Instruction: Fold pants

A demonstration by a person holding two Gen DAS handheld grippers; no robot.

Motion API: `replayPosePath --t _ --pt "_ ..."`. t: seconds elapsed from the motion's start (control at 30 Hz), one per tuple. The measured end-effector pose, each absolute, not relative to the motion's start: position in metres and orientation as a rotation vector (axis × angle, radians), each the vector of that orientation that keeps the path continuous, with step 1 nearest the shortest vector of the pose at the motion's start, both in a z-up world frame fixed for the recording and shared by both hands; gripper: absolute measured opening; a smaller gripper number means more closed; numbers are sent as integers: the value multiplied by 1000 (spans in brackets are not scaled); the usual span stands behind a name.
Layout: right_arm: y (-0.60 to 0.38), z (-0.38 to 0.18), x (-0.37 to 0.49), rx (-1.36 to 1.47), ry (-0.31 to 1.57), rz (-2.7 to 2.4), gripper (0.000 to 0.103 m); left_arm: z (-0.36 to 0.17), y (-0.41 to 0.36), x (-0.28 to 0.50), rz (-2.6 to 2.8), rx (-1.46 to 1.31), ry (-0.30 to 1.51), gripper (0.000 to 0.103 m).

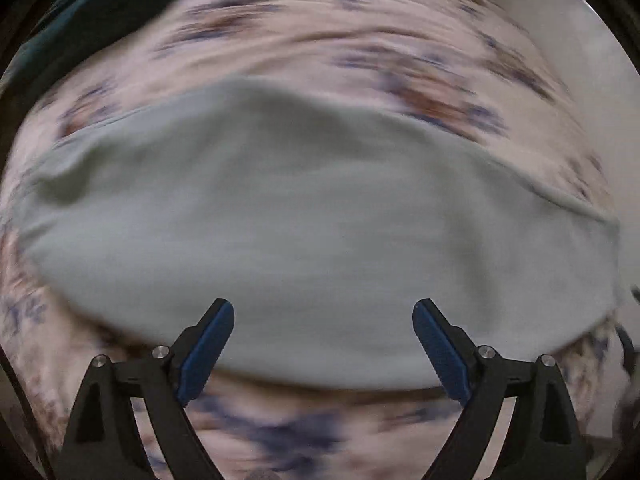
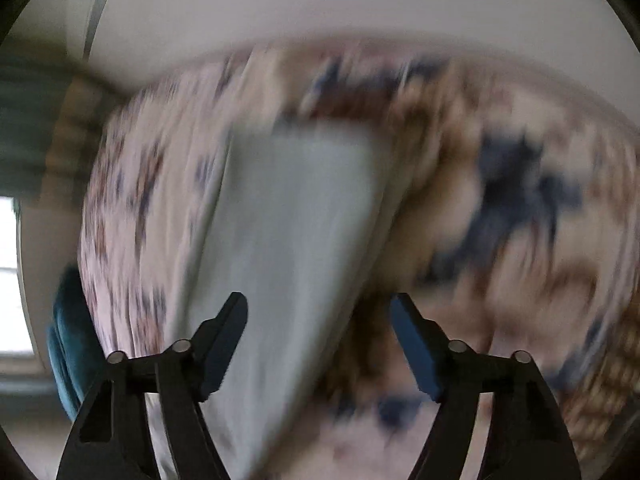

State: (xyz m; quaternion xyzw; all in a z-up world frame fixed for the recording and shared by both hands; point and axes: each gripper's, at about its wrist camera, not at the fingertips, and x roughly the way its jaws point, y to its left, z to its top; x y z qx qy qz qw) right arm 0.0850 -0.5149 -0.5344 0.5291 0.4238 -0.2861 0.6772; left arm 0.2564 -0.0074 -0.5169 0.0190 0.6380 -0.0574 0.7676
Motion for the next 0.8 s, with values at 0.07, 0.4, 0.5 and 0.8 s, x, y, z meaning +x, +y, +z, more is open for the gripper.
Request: replayPosePath --t 0.07,0.4,0.5,0.8 --pt "-555 -542 89 1227 914 -652 73 -521 -50 257 -174 75 1387 92" --pt "-598 -532 119 1067 1030 -591 14 -519 -167 259 -292 210 1372 92" --pt "-601 -531 108 1078 1071 -586 14 -518 -179 255 -292 250 1369 92" --pt "-609 -598 64 1393 985 -499 56 -530 -179 256 -266 282 1301 92"
